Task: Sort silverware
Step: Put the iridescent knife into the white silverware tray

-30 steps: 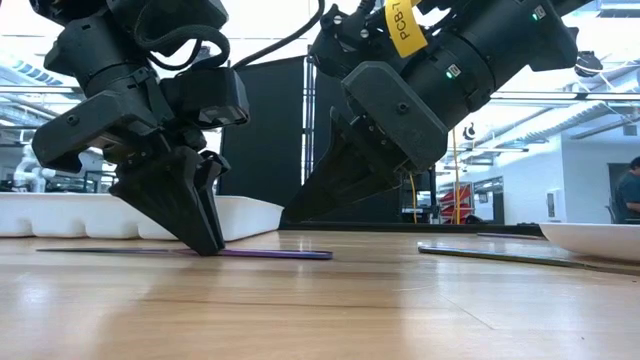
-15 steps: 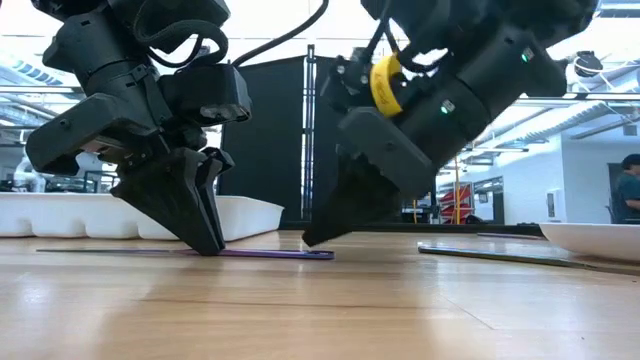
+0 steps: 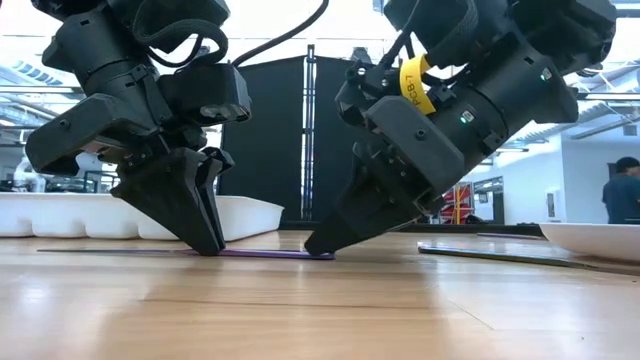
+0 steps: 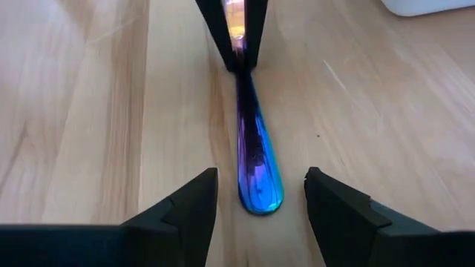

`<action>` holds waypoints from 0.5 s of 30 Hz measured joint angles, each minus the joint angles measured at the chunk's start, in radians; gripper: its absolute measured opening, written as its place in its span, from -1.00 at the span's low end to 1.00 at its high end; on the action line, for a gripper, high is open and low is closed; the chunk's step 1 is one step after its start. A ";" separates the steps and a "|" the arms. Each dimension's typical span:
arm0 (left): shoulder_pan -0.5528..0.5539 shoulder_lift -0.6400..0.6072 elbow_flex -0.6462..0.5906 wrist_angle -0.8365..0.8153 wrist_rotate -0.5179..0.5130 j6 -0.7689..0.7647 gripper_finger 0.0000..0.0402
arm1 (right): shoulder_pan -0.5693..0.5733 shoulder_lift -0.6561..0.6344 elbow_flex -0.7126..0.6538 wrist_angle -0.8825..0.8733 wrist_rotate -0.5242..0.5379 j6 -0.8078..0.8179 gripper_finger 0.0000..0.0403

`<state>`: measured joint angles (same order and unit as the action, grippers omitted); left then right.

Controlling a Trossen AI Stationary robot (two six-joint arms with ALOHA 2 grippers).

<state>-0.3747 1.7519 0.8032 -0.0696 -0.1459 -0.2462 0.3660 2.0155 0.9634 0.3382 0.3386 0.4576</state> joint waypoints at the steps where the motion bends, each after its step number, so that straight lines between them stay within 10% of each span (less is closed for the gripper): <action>1: 0.000 0.000 0.000 0.000 0.000 0.000 -0.77 | 0.000 0.000 0.000 0.000 0.001 0.000 -0.07; 15: -0.023 0.005 0.070 -0.115 -0.055 0.027 -0.77 | 0.000 0.000 0.000 0.010 0.006 0.000 -0.07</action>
<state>-0.3975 1.7565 0.8734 -0.1846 -0.2009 -0.2195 0.3660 2.0155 0.9630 0.3485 0.3443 0.4572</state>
